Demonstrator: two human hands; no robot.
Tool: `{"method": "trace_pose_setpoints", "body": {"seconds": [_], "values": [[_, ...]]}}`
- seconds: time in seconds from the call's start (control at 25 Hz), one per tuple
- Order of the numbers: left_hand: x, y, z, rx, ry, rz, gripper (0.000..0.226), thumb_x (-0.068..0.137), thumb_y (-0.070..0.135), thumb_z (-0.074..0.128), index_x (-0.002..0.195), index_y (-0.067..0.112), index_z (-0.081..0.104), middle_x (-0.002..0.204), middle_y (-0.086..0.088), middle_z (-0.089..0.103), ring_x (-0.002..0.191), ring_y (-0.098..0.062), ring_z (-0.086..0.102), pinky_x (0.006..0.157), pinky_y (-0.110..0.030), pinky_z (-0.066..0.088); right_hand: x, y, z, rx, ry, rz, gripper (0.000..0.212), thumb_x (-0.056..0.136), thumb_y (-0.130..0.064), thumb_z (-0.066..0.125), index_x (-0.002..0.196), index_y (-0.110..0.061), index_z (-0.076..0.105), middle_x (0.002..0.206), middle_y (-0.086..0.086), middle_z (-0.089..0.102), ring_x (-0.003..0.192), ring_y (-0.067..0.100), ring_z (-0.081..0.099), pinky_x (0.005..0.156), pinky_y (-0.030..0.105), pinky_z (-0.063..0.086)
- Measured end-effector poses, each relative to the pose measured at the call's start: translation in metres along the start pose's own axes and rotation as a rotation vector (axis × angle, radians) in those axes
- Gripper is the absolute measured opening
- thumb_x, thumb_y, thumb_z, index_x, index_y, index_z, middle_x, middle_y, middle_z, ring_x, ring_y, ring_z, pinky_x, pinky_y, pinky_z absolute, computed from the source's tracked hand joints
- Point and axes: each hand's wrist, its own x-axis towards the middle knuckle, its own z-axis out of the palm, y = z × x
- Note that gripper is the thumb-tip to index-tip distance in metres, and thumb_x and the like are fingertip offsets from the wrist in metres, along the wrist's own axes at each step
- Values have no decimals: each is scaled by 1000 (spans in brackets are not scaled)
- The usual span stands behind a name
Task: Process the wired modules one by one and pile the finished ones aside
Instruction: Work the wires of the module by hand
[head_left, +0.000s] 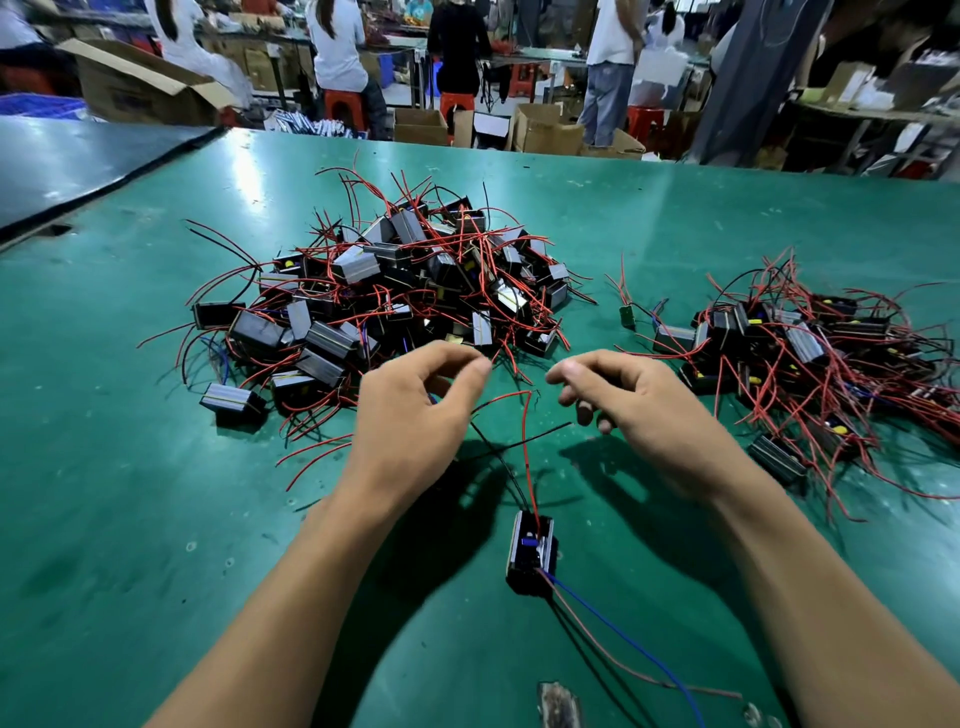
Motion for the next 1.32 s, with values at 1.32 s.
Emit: {"method": "trace_pose_setpoints", "body": {"seconds": [1.32], "values": [[6, -1, -4, 139, -193, -113, 25, 101, 29, 51, 89, 16, 69, 75, 1, 71, 72, -19, 64, 65, -30, 49, -6, -4, 4, 279, -137, -140, 15, 82, -25, 75, 95, -21, 78, 90, 10, 77, 59, 11, 54, 55, 16, 41]]}}
